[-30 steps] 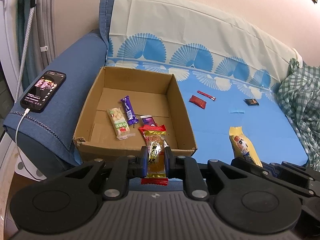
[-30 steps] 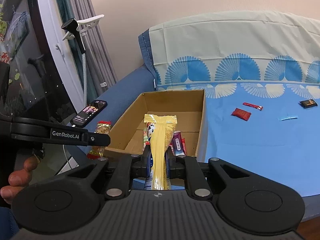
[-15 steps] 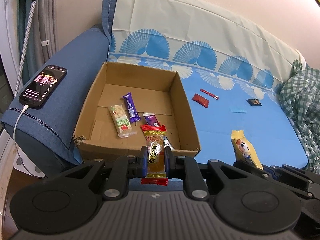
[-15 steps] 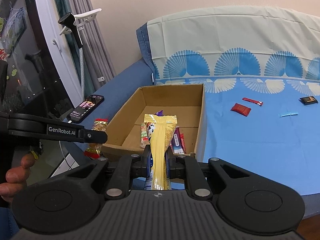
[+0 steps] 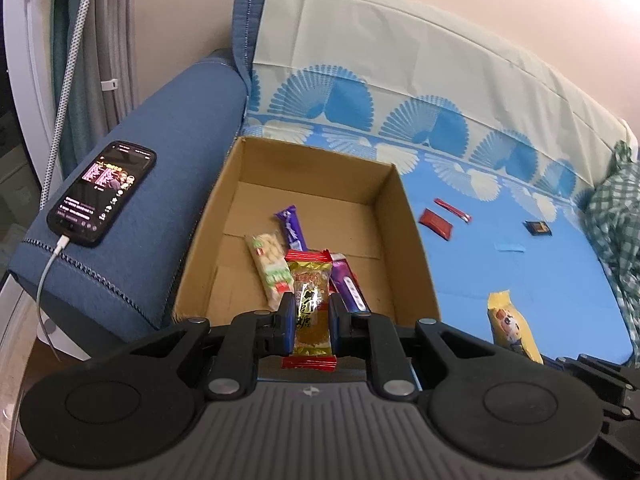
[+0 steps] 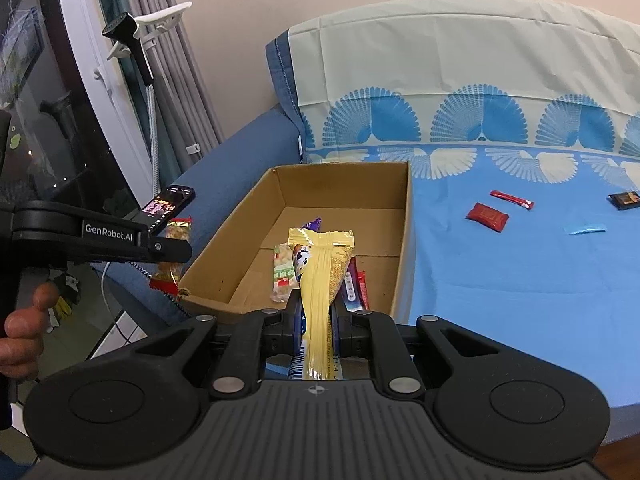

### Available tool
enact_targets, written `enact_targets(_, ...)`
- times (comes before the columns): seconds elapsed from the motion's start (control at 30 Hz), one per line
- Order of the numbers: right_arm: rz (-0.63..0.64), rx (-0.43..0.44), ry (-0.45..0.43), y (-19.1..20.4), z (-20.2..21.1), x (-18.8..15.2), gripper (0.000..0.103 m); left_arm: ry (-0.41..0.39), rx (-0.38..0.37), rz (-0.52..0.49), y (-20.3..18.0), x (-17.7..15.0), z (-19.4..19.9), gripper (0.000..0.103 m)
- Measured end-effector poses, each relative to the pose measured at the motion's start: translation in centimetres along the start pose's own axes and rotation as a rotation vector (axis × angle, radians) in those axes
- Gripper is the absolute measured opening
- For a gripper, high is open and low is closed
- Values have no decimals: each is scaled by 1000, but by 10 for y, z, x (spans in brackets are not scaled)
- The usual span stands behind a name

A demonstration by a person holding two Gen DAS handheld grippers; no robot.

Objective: Organize snacks
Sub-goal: 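Carry the red-gold candy with the left tool while the right tool carries the yellow bar over the box, then open both tools to drop the red-gold candy and yellow bar into the box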

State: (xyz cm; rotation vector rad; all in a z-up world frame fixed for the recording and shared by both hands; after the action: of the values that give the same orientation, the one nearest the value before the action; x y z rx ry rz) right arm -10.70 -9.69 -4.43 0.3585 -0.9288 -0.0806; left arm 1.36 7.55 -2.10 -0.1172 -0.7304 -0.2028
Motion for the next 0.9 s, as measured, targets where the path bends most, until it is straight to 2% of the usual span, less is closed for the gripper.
enact_targets(0.43, 16, -8, 58, -19, -79, 31, 14, 25, 31, -10, 12, 33, -67, 18)
enact_targets(0.9, -27, -24, 123, -56, -161, 38, 14, 106, 66, -37, 9, 42, -150, 18)
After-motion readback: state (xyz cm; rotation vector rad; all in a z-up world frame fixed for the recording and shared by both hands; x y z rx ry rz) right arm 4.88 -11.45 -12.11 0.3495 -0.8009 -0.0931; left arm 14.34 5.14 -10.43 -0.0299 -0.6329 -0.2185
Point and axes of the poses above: each gripper's, at about its wrist camera, not at the fingertips, and z roughly against the way its jaws point, y to its left, x to its top, the point moved 8 cm from there along -z, roughly the way its jaws point, and after that the axes turned 9 degrees about x, right-handed, at the moved point
